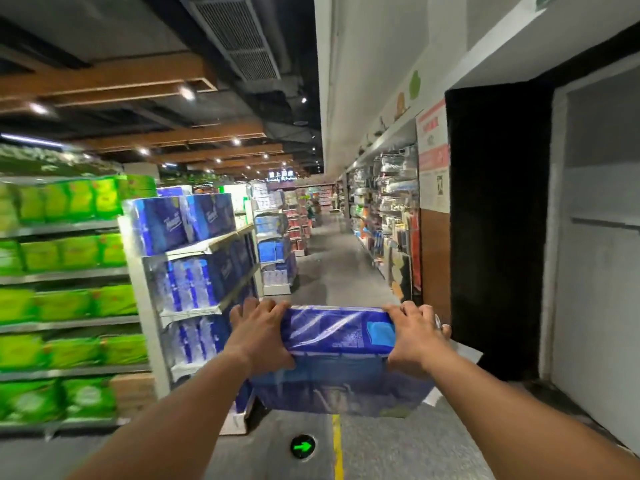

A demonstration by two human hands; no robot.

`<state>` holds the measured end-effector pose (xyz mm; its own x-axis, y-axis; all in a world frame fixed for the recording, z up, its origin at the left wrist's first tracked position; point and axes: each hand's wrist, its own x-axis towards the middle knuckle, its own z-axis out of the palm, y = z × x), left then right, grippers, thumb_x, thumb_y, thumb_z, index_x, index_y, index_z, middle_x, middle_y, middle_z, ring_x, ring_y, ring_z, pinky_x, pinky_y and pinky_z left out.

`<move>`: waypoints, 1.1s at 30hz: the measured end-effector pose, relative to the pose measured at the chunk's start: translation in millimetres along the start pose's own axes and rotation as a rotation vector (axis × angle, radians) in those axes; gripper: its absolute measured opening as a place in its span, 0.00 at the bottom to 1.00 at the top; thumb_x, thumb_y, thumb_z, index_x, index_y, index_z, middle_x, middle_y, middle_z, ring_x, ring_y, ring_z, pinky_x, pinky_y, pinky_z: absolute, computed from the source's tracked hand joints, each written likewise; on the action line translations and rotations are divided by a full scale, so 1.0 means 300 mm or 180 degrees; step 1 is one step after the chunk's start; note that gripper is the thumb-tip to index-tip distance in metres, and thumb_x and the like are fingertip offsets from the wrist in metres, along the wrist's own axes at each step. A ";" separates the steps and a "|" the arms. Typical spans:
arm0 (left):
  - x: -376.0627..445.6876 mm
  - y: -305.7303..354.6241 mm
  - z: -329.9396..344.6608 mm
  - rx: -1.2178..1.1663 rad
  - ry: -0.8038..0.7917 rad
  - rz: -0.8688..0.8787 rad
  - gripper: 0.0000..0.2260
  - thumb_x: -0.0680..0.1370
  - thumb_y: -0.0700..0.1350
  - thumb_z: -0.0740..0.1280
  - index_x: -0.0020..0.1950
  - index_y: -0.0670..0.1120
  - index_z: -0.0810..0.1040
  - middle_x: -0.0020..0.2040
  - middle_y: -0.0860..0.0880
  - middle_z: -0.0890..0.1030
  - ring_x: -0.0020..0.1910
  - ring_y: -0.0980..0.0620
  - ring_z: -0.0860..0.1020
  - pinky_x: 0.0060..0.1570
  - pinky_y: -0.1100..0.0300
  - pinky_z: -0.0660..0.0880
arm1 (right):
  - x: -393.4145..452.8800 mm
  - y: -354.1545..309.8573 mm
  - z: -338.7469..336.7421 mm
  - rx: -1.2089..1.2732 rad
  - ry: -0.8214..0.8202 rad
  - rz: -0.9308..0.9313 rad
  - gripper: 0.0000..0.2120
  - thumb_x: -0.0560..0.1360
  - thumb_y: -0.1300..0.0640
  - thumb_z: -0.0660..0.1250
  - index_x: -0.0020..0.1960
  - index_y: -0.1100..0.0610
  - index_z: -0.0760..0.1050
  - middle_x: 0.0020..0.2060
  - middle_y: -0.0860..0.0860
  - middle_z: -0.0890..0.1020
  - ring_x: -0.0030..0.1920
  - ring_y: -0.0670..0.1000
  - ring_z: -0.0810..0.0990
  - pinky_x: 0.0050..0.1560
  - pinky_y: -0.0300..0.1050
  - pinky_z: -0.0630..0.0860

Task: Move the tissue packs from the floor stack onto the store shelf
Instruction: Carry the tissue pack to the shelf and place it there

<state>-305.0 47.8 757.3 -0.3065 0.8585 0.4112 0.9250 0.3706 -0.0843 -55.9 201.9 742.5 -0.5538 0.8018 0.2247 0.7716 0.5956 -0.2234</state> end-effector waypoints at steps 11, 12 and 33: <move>0.345 -0.298 0.264 0.0257 -0.0072 -0.0749 0.46 0.57 0.69 0.70 0.73 0.59 0.63 0.66 0.54 0.70 0.64 0.47 0.63 0.68 0.43 0.61 | 0.659 -0.159 0.253 0.0054 -0.0111 -0.0781 0.50 0.61 0.43 0.76 0.77 0.41 0.54 0.70 0.48 0.63 0.69 0.57 0.60 0.63 0.60 0.66; 0.390 -0.317 0.284 0.0272 -0.0100 -0.0840 0.46 0.57 0.69 0.70 0.73 0.58 0.63 0.66 0.54 0.70 0.64 0.47 0.63 0.68 0.43 0.61 | 0.733 -0.167 0.265 0.0048 -0.0144 -0.0868 0.50 0.62 0.43 0.75 0.78 0.41 0.54 0.70 0.48 0.63 0.69 0.57 0.60 0.63 0.60 0.67; 1.592 -0.982 0.715 0.0830 0.0164 -0.1636 0.45 0.60 0.68 0.66 0.75 0.55 0.64 0.66 0.50 0.72 0.64 0.44 0.65 0.64 0.47 0.63 | 2.377 -0.560 0.609 0.0415 0.0099 -0.1779 0.49 0.64 0.41 0.76 0.78 0.41 0.53 0.72 0.49 0.63 0.70 0.58 0.59 0.66 0.65 0.64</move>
<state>-772.0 424.7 784.0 -0.6844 0.5291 0.5016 0.5721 0.8162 -0.0803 -637.5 682.6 766.9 -0.8554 0.3628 0.3696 0.3184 0.9312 -0.1773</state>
